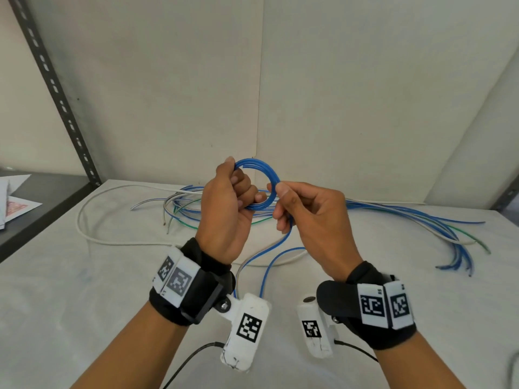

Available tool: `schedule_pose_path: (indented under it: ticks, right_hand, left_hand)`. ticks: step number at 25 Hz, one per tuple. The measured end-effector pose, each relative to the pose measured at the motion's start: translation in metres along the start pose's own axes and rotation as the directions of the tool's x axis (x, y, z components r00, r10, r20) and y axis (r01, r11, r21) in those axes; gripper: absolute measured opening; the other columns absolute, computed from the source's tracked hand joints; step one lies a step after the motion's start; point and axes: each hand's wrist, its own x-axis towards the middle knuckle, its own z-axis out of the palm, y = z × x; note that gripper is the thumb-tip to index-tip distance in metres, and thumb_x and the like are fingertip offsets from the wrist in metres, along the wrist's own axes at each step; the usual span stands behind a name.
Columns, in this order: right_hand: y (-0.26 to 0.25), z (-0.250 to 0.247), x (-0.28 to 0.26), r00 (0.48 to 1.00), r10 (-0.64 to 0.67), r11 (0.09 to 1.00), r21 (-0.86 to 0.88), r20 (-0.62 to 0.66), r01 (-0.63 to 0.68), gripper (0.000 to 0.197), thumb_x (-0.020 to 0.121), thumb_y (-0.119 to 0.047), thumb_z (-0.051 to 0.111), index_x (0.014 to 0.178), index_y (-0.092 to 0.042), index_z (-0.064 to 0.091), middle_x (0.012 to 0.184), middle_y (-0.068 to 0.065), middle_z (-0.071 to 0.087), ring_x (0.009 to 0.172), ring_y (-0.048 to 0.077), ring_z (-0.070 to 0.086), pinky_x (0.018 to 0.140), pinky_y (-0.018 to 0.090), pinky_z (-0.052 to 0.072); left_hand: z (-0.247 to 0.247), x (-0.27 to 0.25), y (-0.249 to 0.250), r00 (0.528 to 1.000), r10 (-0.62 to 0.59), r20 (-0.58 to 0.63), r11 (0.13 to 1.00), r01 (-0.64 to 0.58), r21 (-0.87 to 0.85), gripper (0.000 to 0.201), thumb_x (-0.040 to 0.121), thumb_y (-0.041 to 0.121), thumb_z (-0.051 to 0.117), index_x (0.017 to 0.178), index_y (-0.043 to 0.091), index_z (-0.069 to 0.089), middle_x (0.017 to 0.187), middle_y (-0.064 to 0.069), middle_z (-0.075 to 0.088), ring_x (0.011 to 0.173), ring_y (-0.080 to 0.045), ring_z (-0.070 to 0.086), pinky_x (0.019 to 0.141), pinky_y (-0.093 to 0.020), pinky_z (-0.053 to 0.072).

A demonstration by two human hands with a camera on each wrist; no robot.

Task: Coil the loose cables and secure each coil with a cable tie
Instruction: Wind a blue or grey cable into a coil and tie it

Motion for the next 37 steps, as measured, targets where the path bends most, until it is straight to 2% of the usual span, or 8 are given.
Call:
schedule_pose_path:
  ticks: [4, 9, 12, 15, 24, 30, 34, 37]
  right_hand:
    - [-0.002, 0.002, -0.001, 1.000, -0.006, 1.000, -0.021, -0.020, 0.006, 0.014, 0.096, -0.020, 0.065, 0.093, -0.014, 0.077, 0.063, 0.004, 0.064, 0.051, 0.014, 0.056, 0.053, 0.025, 0.050]
    - [-0.008, -0.023, 0.006, 0.997, 0.029, 0.998, -0.065, 0.065, -0.025, 0.018, 0.092, -0.022, 0.067, 0.094, -0.007, 0.076, 0.061, 0.002, 0.062, 0.050, 0.015, 0.053, 0.053, 0.022, 0.047]
    - [-0.016, -0.040, 0.004, 0.955, 0.086, 0.986, -0.161, 0.284, -0.040, 0.022, 0.088, -0.030, 0.066, 0.092, -0.011, 0.076, 0.062, 0.002, 0.062, 0.054, 0.015, 0.056, 0.055, 0.027, 0.051]
    - [-0.019, -0.045, 0.003, 0.938, 0.107, 0.948, -0.317, 0.331, 0.004, 0.025, 0.090, -0.034, 0.066, 0.093, -0.011, 0.076, 0.064, 0.003, 0.064, 0.057, 0.016, 0.059, 0.059, 0.037, 0.055]
    - [-0.016, -0.033, 0.007, 0.987, 0.014, 0.980, -0.198, 0.157, 0.017, 0.025, 0.087, -0.031, 0.065, 0.101, -0.013, 0.076, 0.065, 0.001, 0.065, 0.059, 0.011, 0.060, 0.062, 0.020, 0.051]
    - [-0.014, -0.012, 0.002, 0.998, -0.037, 0.999, -0.031, 0.054, 0.039, 0.021, 0.094, -0.022, 0.062, 0.104, -0.009, 0.075, 0.065, 0.000, 0.065, 0.059, 0.011, 0.059, 0.063, 0.021, 0.052]
    - [-0.010, 0.002, -0.001, 0.996, -0.084, 0.986, -0.144, -0.010, 0.082, 0.022, 0.102, -0.023, 0.055, 0.102, -0.015, 0.075, 0.062, -0.002, 0.057, 0.059, 0.008, 0.054, 0.063, 0.020, 0.049]
    - [-0.017, -0.020, 0.004, 0.989, -0.097, 0.965, -0.233, 0.109, 0.120, 0.021, 0.102, -0.027, 0.053, 0.096, -0.020, 0.072, 0.064, 0.002, 0.055, 0.061, 0.010, 0.051, 0.065, 0.026, 0.047]
  left_hand:
    - [0.001, -0.002, 0.000, 1.000, -0.014, 0.025, 0.999, 0.013, 0.038, 0.042, 0.107, 0.027, 0.037, 0.067, 0.020, 0.029, 0.058, 0.002, 0.012, 0.046, -0.012, 0.017, 0.055, -0.025, 0.037]
    - [-0.006, 0.002, 0.024, 0.940, -0.262, 0.218, 0.943, 0.201, 0.266, 0.049, 0.101, 0.027, 0.033, 0.053, 0.017, 0.039, 0.051, 0.000, 0.023, 0.045, -0.016, 0.026, 0.053, -0.023, 0.045]
    - [-0.011, 0.000, 0.031, 0.875, -0.378, 0.302, 0.753, 0.101, 0.650, 0.059, 0.101, 0.044, 0.037, 0.052, 0.012, 0.046, 0.048, -0.003, 0.028, 0.045, -0.022, 0.034, 0.052, -0.024, 0.041]
    - [-0.009, -0.007, 0.026, 0.884, -0.332, 0.330, 0.546, -0.105, 0.831, 0.054, 0.104, 0.045, 0.043, 0.061, 0.012, 0.044, 0.059, -0.005, 0.030, 0.052, -0.019, 0.032, 0.054, -0.022, 0.035]
    - [-0.009, -0.004, 0.030, 0.959, -0.135, 0.249, 0.696, -0.087, 0.713, 0.059, 0.105, 0.034, 0.047, 0.047, 0.026, 0.041, 0.055, 0.009, 0.025, 0.049, -0.011, 0.024, 0.066, -0.038, 0.033]
    - [-0.002, -0.003, 0.031, 0.975, -0.136, 0.178, 0.950, 0.077, 0.302, 0.047, 0.107, 0.034, 0.039, 0.064, 0.021, 0.026, 0.053, 0.008, 0.017, 0.044, -0.010, 0.013, 0.056, -0.027, 0.036]
    - [-0.001, -0.005, 0.021, 0.977, -0.100, 0.188, 0.960, 0.045, 0.275, 0.048, 0.108, 0.039, 0.036, 0.064, 0.021, 0.029, 0.055, 0.006, 0.017, 0.049, -0.014, 0.011, 0.056, -0.026, 0.039]
    - [-0.008, -0.001, 0.028, 0.935, -0.178, 0.307, 0.921, 0.049, 0.385, 0.053, 0.107, 0.033, 0.035, 0.055, 0.019, 0.039, 0.050, 0.004, 0.020, 0.040, -0.013, 0.022, 0.069, -0.030, 0.050]
